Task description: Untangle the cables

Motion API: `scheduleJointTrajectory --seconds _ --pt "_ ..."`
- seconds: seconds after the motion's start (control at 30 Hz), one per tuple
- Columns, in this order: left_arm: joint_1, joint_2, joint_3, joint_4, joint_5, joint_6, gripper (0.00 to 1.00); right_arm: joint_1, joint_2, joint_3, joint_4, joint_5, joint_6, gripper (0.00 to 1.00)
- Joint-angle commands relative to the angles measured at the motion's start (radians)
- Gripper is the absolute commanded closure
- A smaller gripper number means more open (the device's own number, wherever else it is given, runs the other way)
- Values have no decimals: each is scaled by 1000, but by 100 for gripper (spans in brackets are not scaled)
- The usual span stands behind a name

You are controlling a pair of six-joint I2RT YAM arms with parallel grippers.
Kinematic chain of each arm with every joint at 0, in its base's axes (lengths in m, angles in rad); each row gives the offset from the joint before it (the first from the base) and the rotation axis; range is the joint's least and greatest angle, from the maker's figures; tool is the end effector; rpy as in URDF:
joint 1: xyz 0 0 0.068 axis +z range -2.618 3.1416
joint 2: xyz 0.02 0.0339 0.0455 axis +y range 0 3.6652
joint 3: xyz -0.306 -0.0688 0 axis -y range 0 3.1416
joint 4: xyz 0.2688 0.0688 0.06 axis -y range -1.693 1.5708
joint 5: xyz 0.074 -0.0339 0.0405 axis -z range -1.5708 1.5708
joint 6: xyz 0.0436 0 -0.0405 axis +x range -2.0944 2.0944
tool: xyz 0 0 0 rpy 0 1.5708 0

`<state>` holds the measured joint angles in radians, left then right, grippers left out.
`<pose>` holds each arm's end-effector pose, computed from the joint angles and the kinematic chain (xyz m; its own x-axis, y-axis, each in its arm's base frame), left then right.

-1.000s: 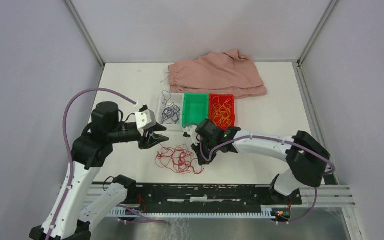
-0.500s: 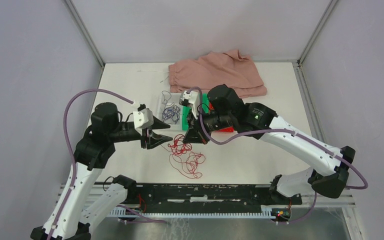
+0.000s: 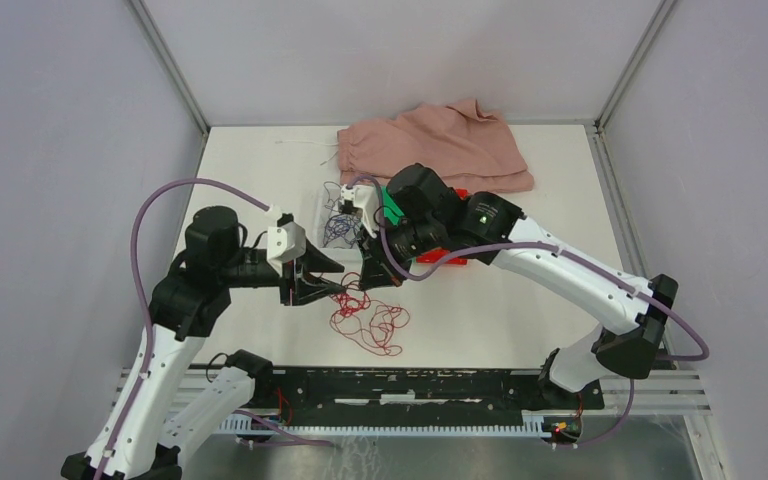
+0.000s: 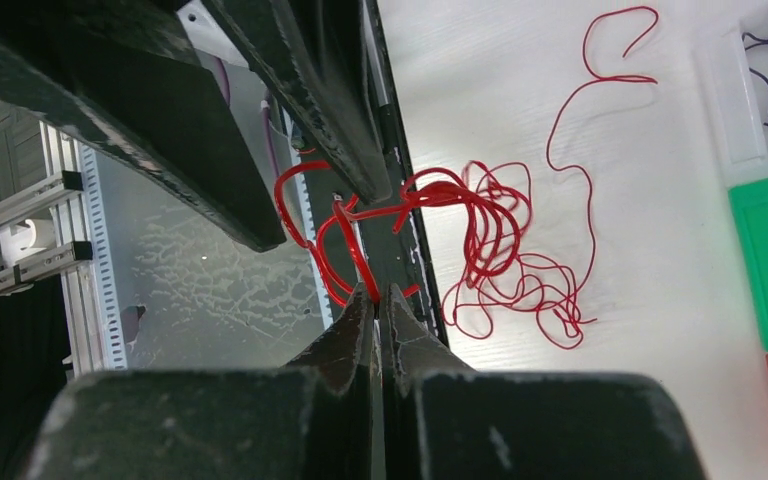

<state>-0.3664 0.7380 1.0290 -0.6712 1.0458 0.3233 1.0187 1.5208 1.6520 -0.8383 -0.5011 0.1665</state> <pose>0.1012 -0.0793 0.4184 -0.0331 0.1833 -0.9825 0.9917 0.1285 -0.0095 0.1650 0.3079 0.4409 -0.4915 -0.5208 -0.6980 -0.8689 0.2386 0.4338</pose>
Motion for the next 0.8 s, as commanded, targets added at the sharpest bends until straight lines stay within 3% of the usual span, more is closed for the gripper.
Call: scheduleJointTrajectory --seconds 0.0,0.37,0.5,0.57,0.67,0.73,0.77 --pt "2 -2 -4 -51 1 85 55 15 -9 61 21 -27 -5 99" --pt "2 -22 -53 61 -71 43 62 62 31 129 -1 -32 3 99" --pt "1 -13 -53 83 -55 1 69 63 33 137 31 -42 30 99" --pt "2 -11 -57 124 -37 -58 78 64 42 141 50 -46 50 98" --pt "0 -9 -60 192 -14 -160 95 64 39 136 112 -58 106 87" --pt "0 -10 -58 228 5 -234 97 53 -3 105 202 -74 163 79" --pt "0 -11 -57 254 17 -270 97 39 -33 73 275 -86 203 71"
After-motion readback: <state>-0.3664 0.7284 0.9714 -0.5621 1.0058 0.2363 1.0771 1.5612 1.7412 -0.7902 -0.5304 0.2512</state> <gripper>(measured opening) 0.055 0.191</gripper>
